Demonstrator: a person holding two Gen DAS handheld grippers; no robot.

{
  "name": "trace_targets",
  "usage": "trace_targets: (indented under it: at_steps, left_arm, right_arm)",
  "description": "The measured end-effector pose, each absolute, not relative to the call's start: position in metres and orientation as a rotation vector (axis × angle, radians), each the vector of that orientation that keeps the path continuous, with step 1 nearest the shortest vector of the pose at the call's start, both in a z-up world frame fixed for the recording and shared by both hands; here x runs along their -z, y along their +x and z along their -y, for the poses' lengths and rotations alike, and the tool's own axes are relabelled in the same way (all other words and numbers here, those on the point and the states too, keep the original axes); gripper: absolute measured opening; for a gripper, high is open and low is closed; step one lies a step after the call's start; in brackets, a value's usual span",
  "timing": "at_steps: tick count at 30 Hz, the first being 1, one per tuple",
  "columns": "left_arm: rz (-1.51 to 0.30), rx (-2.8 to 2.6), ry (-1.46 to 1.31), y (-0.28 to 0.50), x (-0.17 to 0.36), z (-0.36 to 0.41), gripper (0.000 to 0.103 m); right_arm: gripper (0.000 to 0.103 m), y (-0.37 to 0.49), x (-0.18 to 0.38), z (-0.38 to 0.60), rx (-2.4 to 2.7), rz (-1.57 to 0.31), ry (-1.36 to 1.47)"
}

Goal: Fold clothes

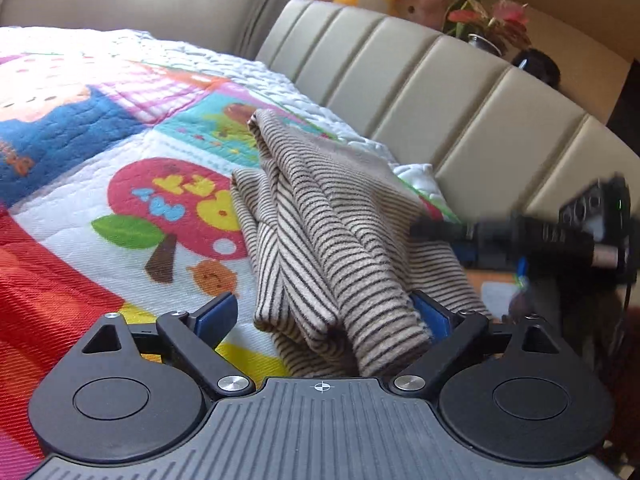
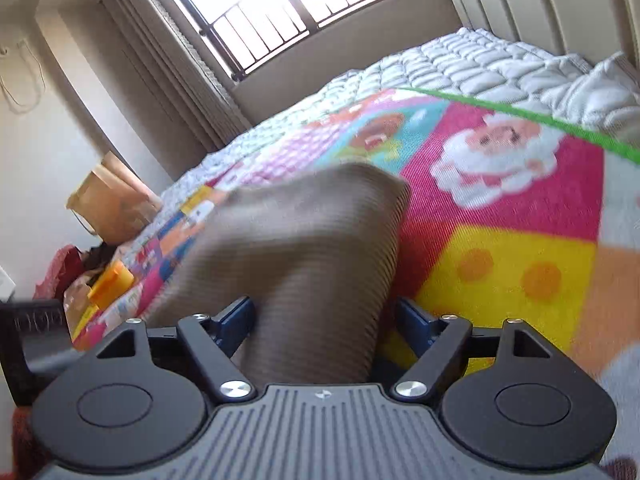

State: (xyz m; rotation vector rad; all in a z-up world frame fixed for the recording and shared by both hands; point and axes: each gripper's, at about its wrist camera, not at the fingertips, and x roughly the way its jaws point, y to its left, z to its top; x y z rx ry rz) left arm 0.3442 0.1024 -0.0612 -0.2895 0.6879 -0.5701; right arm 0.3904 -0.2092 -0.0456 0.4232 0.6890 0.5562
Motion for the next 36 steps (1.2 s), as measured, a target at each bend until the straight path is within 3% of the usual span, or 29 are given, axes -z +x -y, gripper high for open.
trace_targets:
  at_steps: [5,9,12,16,27,32,36]
  left_arm:
    - [-0.703,0.572,-0.304,0.342,0.060,-0.110,0.095]
    - [-0.709,0.562,-0.305,0.344,0.059,-0.113,0.095]
    - [-0.707,0.558,-0.288,0.344,0.060,-0.110,0.095]
    - [-0.702,0.566,-0.301,0.345,0.059,-0.111,0.096]
    - [-0.704,0.563,-0.289,0.345,0.060,-0.110,0.096]
    - [-0.702,0.559,-0.278,0.344,0.059,-0.108,0.096]
    - [-0.678,0.552,-0.307,0.343,0.054,-0.116,0.095]
  right_arm:
    - [0.090,0.451,0.061,0.196,-0.493,-0.820,0.493]
    - [0.054,0.444,0.040,0.183,-0.574,-0.694,0.435]
    - [0.053,0.437,0.022,0.173,-0.576,-0.636,0.377]
    - [0.056,0.445,0.042,0.158,-0.378,-0.694,0.146]
    - [0.074,0.329,0.028,0.197,-0.424,-0.471,0.168]
    - [0.084,0.318,0.058,0.182,-0.361,-0.578,0.018]
    - [0.085,0.322,0.049,0.179,-0.369,-0.581,0.012]
